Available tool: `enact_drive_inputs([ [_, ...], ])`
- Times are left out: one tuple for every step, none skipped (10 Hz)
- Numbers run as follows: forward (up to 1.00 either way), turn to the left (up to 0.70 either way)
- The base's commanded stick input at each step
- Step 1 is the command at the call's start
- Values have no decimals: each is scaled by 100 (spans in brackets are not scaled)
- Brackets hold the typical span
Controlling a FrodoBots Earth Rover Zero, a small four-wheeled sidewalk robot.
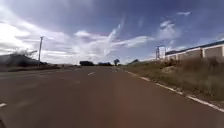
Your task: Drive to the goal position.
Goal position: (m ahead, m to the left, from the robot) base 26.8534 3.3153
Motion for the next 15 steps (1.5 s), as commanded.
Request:
enact_drive_inputs([
  [100,0],
  [100,-38],
  [100,-26],
  [100,-13],
  [100,-1],
  [100,0],
  [100,0],
  [100,0],
  [100,0],
  [100,0],
  [100,0],
  [100,0],
  [100,0],
  [100,0],
  [100,0],
])
